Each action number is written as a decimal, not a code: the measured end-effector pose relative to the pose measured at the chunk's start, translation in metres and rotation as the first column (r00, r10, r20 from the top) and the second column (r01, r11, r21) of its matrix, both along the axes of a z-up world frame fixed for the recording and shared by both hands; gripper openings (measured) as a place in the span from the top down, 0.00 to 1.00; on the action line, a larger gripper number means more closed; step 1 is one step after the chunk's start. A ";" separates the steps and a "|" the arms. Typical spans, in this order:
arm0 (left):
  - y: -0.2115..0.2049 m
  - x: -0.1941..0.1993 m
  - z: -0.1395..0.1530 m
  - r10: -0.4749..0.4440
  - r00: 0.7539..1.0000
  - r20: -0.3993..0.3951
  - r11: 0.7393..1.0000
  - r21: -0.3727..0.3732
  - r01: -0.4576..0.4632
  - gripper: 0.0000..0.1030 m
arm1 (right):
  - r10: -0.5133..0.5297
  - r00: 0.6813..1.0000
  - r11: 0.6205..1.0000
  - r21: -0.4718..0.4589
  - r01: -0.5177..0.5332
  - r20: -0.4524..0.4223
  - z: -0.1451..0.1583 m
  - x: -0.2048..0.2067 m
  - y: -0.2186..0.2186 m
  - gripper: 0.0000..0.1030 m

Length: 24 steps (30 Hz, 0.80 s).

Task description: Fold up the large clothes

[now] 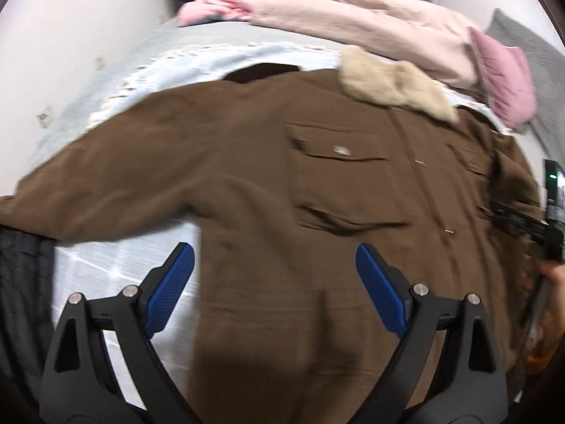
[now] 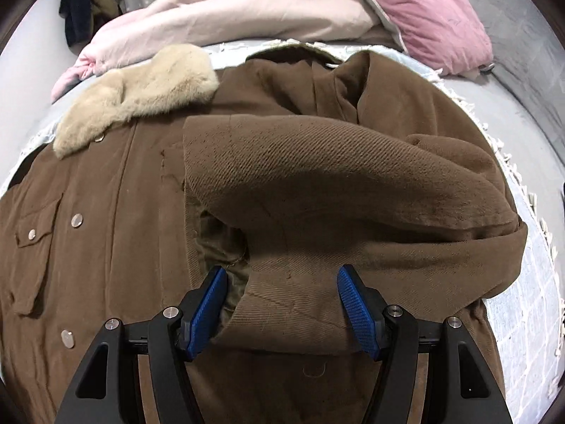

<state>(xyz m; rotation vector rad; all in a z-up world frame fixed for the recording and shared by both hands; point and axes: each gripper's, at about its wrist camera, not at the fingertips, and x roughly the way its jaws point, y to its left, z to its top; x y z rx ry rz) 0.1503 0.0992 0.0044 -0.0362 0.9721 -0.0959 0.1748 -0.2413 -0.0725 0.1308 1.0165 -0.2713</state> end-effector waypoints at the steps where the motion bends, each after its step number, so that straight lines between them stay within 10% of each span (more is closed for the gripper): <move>1: -0.004 -0.001 -0.001 -0.012 1.000 0.006 1.000 -0.010 0.012 0.10 | 0.004 1.000 1.000 0.000 -0.004 0.003 0.000 -0.003 0.000 0.36; 7: -0.037 -0.016 0.002 -0.081 0.995 0.055 0.997 0.006 0.081 0.10 | 0.028 1.000 0.998 -0.058 -0.027 0.012 -0.006 -0.018 0.002 0.49; 12: -0.052 -0.028 0.002 -0.117 0.990 0.083 0.993 0.035 0.114 0.10 | 0.053 0.998 0.988 -0.146 -0.055 -0.021 -0.007 -0.022 0.011 0.85; 24: -0.070 -0.040 0.008 -0.163 0.982 0.092 0.987 0.023 0.162 0.10 | 0.029 0.998 0.979 -0.202 -0.017 0.059 0.043 -0.069 -0.017 0.92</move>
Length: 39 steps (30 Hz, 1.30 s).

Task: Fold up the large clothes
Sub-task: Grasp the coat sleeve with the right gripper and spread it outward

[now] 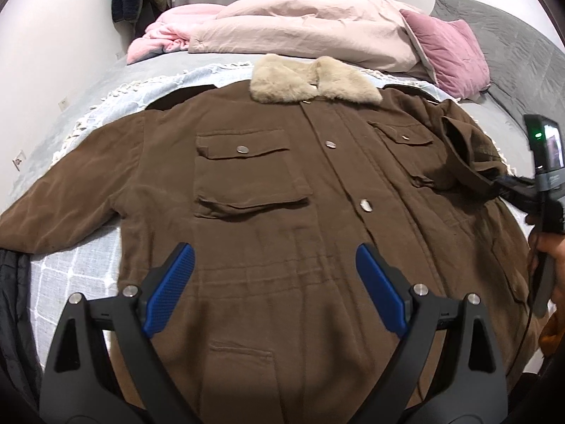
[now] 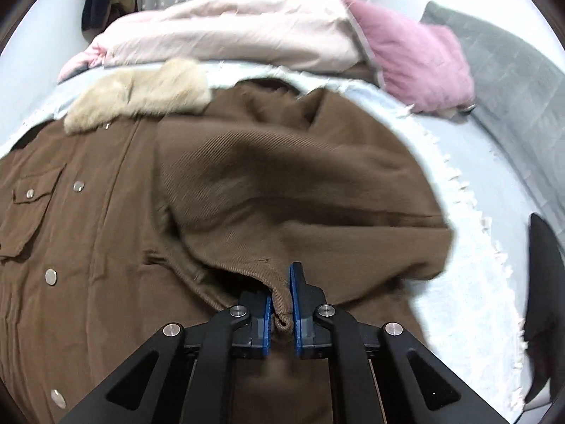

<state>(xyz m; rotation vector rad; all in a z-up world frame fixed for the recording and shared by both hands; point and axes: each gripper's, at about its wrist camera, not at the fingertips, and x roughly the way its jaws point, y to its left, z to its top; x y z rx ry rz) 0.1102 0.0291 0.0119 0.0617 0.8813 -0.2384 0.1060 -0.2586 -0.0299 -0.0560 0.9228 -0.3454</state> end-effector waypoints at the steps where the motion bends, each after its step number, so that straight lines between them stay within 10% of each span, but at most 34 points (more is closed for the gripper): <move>1: -0.003 -0.001 0.000 -0.010 1.000 -0.005 1.000 -0.002 0.010 0.10 | -0.010 1.000 1.000 -0.013 0.010 0.012 0.007 -0.006 -0.008 0.93; 14: -0.046 -0.009 0.002 -0.092 0.996 0.022 0.994 0.067 0.090 0.10 | -0.344 0.936 0.929 -0.118 0.352 0.078 0.069 -0.060 -0.201 0.93; 23: -0.072 -0.008 -0.004 -0.129 0.992 0.000 0.985 0.114 0.129 0.10 | -0.531 0.848 0.847 0.045 0.530 0.009 0.067 -0.109 -0.324 0.77; 27: -0.087 -0.007 -0.007 -0.153 0.988 -0.018 0.980 0.125 0.154 0.10 | -0.504 0.864 0.864 0.034 0.503 0.011 0.056 -0.131 -0.323 0.49; 39: -0.127 -0.014 -0.020 -0.202 0.977 -0.062 0.970 0.129 0.209 0.10 | -0.261 0.964 0.883 0.417 0.216 0.052 0.025 -0.164 -0.291 0.47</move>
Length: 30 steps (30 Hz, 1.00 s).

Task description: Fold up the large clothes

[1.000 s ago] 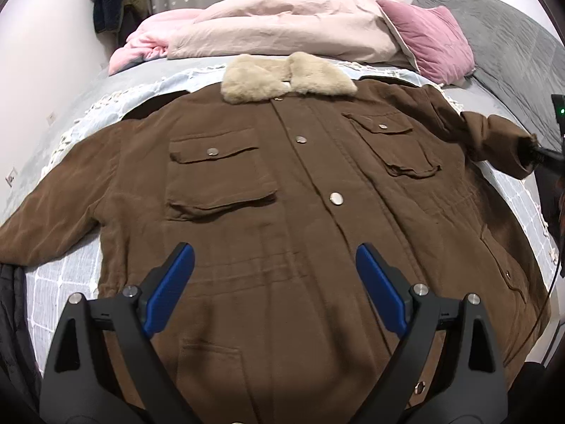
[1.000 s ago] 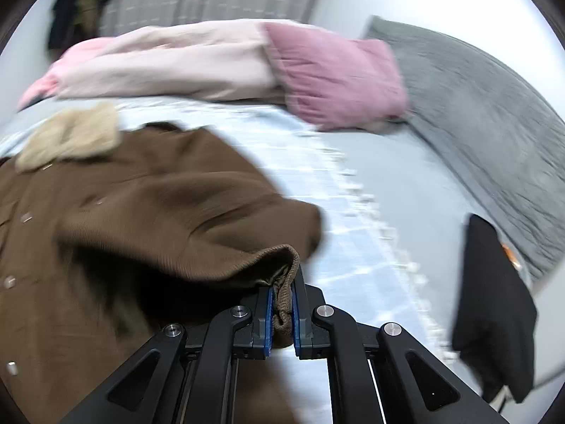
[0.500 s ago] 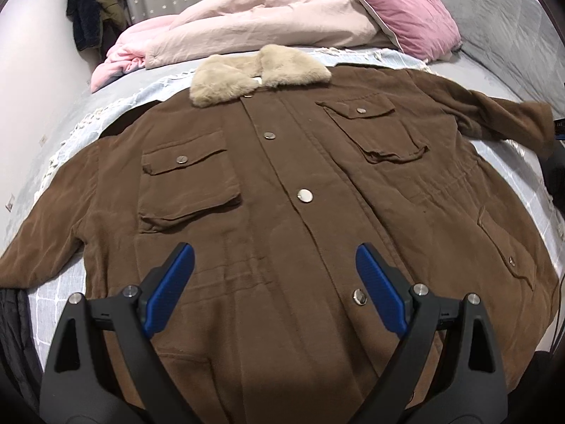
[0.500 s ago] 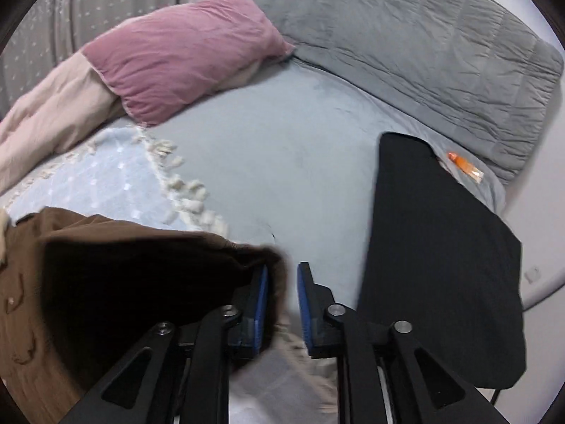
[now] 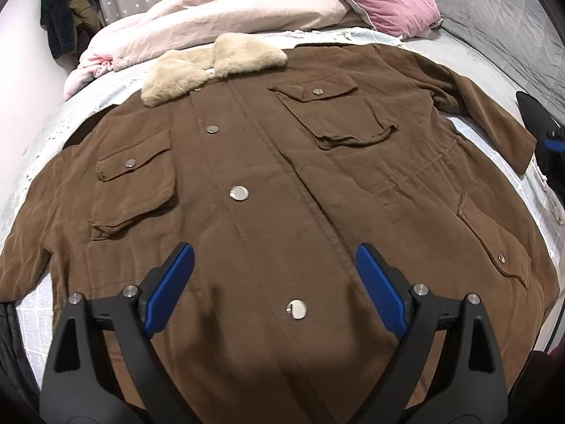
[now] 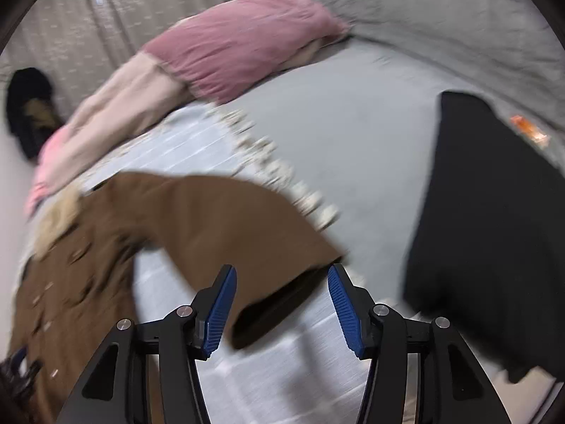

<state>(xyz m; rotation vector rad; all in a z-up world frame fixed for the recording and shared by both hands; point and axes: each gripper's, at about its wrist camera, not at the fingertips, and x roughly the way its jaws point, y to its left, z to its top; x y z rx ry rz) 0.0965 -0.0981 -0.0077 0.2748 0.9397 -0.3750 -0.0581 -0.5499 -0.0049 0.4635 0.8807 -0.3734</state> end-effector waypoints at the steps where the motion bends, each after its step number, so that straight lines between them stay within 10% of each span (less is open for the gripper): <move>1: -0.002 0.001 -0.001 0.000 1.000 -0.006 1.000 -0.001 0.000 0.10 | 0.027 1.000 0.999 0.017 -0.027 -0.006 -0.007 0.000 0.006 0.47; 6: -0.012 -0.001 -0.003 -0.005 1.000 -0.024 1.000 -0.009 0.005 0.10 | 0.148 0.985 0.989 -0.016 -0.150 -0.083 -0.048 0.023 0.038 0.50; 7: -0.013 -0.003 -0.003 -0.006 1.000 -0.023 1.000 -0.008 0.006 0.10 | 0.166 0.982 0.986 -0.014 -0.168 -0.094 -0.053 0.031 0.042 0.58; 8: -0.013 -0.005 -0.003 -0.007 1.000 -0.022 1.000 -0.005 0.007 0.10 | 0.200 0.977 0.980 0.028 -0.198 -0.076 -0.054 0.038 0.043 0.97; 9: -0.012 -0.005 -0.002 -0.006 1.000 -0.022 1.000 -0.002 0.006 0.10 | 0.200 0.978 0.979 0.038 -0.198 -0.055 -0.049 0.042 0.043 0.96; 19: -0.006 0.003 -0.003 0.011 1.000 -0.005 0.999 0.048 -0.011 0.10 | -0.124 0.980 0.972 -0.180 0.151 0.154 0.114 0.096 -0.075 0.96; 24: -0.010 0.004 -0.012 -0.002 1.000 -0.020 0.997 0.078 0.004 0.10 | -0.349 0.923 0.906 -0.193 0.376 0.161 0.144 0.108 -0.135 0.91; 30: -0.015 0.011 -0.014 -0.008 1.000 -0.030 0.998 0.063 0.010 0.10 | -0.234 0.958 0.962 -0.102 0.253 0.168 0.110 0.109 -0.133 0.36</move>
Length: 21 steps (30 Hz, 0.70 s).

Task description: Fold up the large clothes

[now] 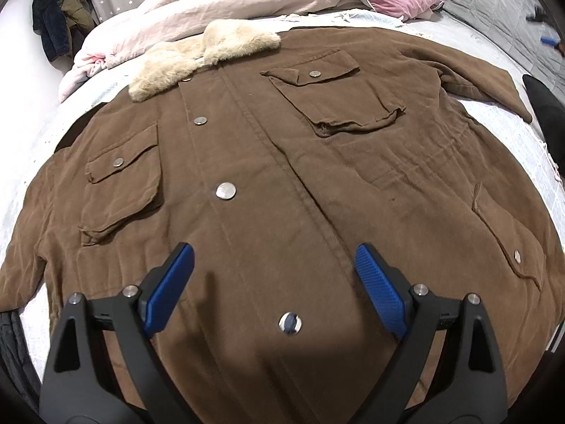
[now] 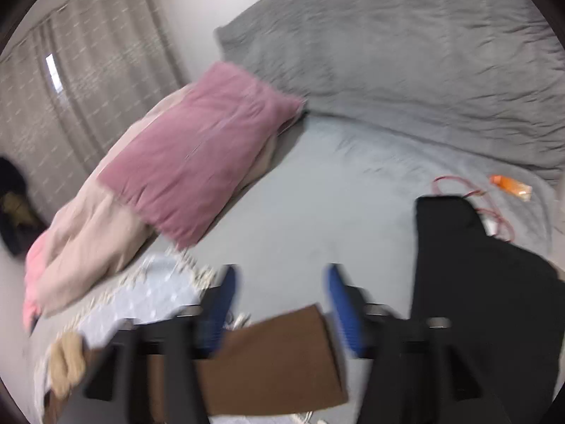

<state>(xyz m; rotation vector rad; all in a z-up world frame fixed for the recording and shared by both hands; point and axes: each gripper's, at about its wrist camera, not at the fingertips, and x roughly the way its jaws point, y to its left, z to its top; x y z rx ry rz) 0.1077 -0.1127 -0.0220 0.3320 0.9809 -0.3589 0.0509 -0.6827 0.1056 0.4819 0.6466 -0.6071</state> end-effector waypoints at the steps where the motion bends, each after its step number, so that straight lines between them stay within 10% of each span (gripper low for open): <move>1: -0.002 0.003 0.000 -0.004 1.000 -0.002 1.000 -0.002 0.004 0.10 | 0.022 0.999 1.000 -0.018 -0.023 -0.048 -0.014 0.005 0.003 0.36; 5: -0.007 0.019 0.000 -0.006 1.000 -0.006 1.000 -0.010 0.006 0.10 | 0.046 0.976 0.998 -0.035 -0.055 -0.212 -0.071 0.027 0.006 0.36; 14: -0.040 0.092 0.016 -0.015 0.998 0.066 0.999 -0.045 0.018 0.10 | 0.068 0.961 0.990 0.139 -0.031 -0.270 -0.171 0.067 -0.029 0.38; 17: -0.065 0.127 0.020 -0.040 0.993 0.110 0.994 -0.098 0.050 0.10 | 0.105 0.984 0.982 0.169 -0.080 -0.147 -0.172 0.072 -0.033 0.93; 21: -0.109 0.174 0.014 -0.089 0.981 0.170 0.989 -0.103 0.108 0.10 | 0.066 0.997 0.993 0.105 -0.062 -0.034 -0.140 0.078 -0.047 0.94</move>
